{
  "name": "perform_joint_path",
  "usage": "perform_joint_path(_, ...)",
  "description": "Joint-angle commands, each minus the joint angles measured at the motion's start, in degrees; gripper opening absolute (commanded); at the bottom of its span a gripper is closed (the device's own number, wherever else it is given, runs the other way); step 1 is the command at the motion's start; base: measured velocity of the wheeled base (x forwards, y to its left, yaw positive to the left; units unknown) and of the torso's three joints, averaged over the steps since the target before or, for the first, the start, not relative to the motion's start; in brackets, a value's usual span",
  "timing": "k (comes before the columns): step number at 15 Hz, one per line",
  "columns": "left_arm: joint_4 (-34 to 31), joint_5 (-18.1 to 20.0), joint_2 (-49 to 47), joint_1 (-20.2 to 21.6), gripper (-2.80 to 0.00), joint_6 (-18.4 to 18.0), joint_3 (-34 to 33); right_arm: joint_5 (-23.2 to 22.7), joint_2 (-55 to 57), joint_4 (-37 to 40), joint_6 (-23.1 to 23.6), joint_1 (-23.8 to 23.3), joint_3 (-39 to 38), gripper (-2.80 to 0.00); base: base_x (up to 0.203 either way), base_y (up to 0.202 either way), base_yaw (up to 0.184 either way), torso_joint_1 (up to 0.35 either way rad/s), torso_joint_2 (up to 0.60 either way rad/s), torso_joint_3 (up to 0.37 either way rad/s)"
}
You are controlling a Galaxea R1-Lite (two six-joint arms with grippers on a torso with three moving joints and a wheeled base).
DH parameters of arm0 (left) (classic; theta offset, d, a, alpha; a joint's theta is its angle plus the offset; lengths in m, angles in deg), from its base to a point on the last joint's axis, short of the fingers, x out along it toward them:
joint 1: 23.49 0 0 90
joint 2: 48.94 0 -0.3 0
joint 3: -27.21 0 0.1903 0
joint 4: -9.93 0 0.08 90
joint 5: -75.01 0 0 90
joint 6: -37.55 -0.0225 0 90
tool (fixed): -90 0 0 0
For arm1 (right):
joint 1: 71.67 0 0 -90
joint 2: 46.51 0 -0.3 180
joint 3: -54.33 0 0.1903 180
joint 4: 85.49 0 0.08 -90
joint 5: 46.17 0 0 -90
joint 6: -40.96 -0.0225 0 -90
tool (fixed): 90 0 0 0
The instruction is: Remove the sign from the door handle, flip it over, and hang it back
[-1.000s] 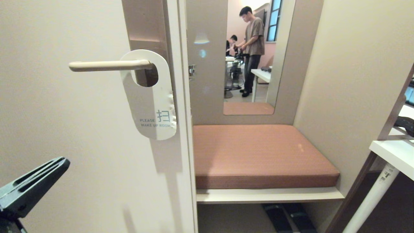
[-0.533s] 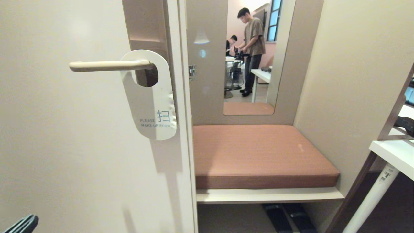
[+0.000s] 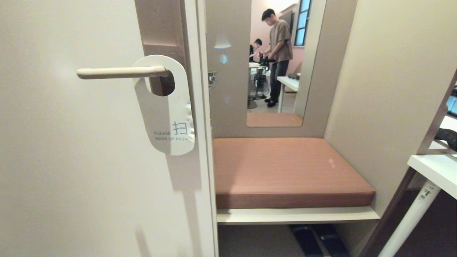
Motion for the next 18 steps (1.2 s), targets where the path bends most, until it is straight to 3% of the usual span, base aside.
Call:
perform_joint_path(1,-0.95,-3.69,4.95,0.19,-2.8,0.11,-0.16,-0.04,0.0,-0.04,0.04,0.02,0.0,-2.8,0.0,0.0,0.0,0.0,0.0,0.0)
perform_joint_path(2,-3.37,-5.68,4.95,0.19,-2.8,0.06,-0.2,-0.04,0.0,-0.04,0.04,0.02,0.0,-2.8,0.0,0.0,0.0,0.0,0.0,0.0)
perform_joint_path(6,-4.48,-5.2,4.95,0.19,-2.8,-3.35,-0.24,-0.04,0.0,-0.04,0.04,0.02,0.0,-2.8,0.0,0.0,0.0,0.0,0.0,0.0)
perform_joint_path(18,-4.39,-5.64,4.95,0.19,-2.8,-1.07,-0.24,-0.04,0.0,-0.04,0.04,0.02,0.0,-2.8,0.0,0.0,0.0,0.0,0.0,0.0)
